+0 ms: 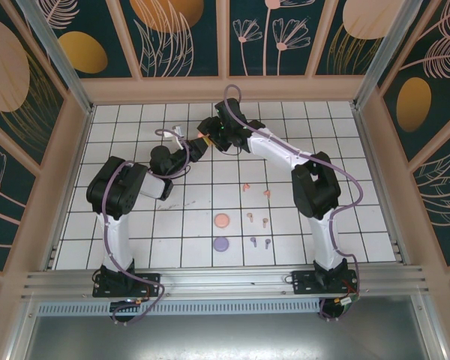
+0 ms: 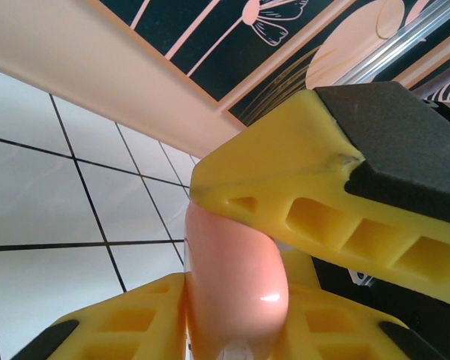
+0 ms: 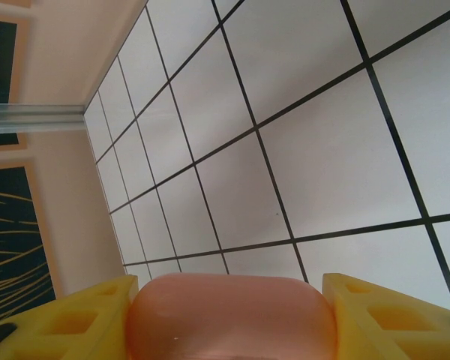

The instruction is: Insert wireless bluetooth earbuds into charging case

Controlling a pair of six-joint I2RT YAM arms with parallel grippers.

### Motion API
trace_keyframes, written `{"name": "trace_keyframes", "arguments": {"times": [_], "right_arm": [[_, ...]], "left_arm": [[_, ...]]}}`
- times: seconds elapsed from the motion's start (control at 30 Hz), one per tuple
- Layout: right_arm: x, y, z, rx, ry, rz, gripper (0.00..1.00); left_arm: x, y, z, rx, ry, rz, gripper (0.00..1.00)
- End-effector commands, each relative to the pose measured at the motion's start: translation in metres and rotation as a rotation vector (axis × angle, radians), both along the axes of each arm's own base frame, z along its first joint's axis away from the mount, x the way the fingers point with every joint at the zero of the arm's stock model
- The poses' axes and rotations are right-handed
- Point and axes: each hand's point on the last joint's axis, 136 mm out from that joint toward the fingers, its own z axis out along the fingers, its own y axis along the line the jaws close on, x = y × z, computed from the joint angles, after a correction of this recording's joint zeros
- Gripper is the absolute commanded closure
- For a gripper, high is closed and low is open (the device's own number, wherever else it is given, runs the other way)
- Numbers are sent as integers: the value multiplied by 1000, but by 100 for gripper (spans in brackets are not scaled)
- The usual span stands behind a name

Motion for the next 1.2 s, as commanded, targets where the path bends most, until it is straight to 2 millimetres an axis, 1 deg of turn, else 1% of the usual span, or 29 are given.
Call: {"name": "trace_keyframes", "arguments": {"times": [0.0, 0.07, 0.23, 0.33, 0.37, 0.4, 0.47, 0.53, 0.6, 0.67, 0.7, 0.73, 0.8, 0.87, 0.93, 1.0, 1.03, 1.1, 1.17], "right_arm": [[-5, 7, 40, 69, -50, 22, 53], [-4, 7, 41, 70, -53, 21, 53], [-4, 7, 40, 72, -51, 22, 53], [-4, 7, 43, 76, -57, 23, 52], [-4, 6, 44, 77, -60, 21, 48], [-3, 4, 47, 78, -65, 15, 40], [2, -3, 55, 81, -86, 1, 30], [9, -17, 66, 78, -112, -20, 25], [14, -35, 81, 67, -160, -30, 23], [15, -54, 91, 36, -211, -21, 22], [13, -60, 94, 22, -239, -3, 22], [15, -73, 102, 21, -285, 12, 22], [15, -96, 110, 36, -364, 56, 22], [10, -118, 121, 78, -481, 133, 22], [5, -139, 127, 125, -559, 209, 22], [1, -158, 123, 164, -588, 257, 23], [-2, -164, 121, 183, -600, 283, 24], [-7, -170, 114, 195, -603, 320, 25], [-12, -168, 104, 182, -596, 353, 26]], "left_arm": [[8, -1, 0, 0, -12, 19, 74], [7, 0, -2, -1, -8, 19, 76], [7, 1, -3, 1, -7, 24, 84], [6, 0, -2, -2, -7, 19, 94], [6, 0, -2, -3, -7, 17, 98], [6, -1, 0, -5, -8, 11, 100], [4, -3, 2, -11, -8, -9, 100], [1, -7, 4, -16, -4, -37, 100], [-4, -13, 9, -19, -4, -90, 100], [-10, -21, 13, -8, -4, -155, 100], [-12, -24, 13, 1, -1, -178, 100], [-16, -27, 16, 10, -2, -210, 100], [-19, -32, 18, 33, 1, -251, 100], [-23, -36, 19, 55, 6, -289, 100], [-25, -40, 21, 71, 6, -326, 100], [-27, -41, 17, 93, 25, -351, 100], [-24, -45, 27, 94, 3, -367, 100], [-23, -48, 29, 102, 9, -393, 100], [-22, -52, 32, 112, 8, -422, 100]]}}
